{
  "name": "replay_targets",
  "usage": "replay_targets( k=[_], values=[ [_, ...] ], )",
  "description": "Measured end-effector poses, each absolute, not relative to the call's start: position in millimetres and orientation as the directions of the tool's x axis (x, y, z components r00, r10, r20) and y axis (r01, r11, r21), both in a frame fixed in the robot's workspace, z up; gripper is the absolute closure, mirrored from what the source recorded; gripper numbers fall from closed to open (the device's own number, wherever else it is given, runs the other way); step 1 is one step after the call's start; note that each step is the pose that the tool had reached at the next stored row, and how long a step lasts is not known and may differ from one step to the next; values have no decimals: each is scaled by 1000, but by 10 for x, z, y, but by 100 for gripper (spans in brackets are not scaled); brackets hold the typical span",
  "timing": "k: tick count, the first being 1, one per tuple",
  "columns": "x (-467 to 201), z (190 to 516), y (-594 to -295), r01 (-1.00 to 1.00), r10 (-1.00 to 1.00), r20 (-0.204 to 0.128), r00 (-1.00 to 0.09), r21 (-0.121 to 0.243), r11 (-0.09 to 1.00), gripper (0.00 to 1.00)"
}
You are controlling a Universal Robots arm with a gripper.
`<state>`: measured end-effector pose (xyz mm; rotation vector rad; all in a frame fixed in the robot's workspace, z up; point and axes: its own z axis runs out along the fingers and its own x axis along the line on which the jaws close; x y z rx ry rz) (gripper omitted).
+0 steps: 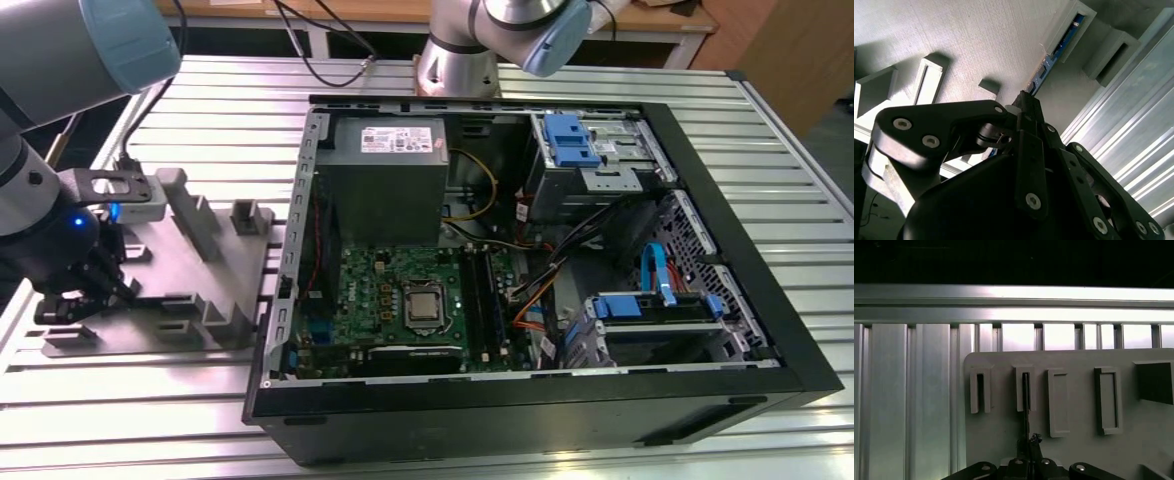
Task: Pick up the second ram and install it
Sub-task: 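Pick up the second ram and move it above second insertion slot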
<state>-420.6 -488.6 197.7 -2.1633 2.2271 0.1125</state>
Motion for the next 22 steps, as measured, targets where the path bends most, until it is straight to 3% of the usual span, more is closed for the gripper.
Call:
replay_targets(
  k=[22],
  values=[
    [-4205, 1981, -4886, -1000, -997, -76, -6, 27, 4, 88]
  ],
)
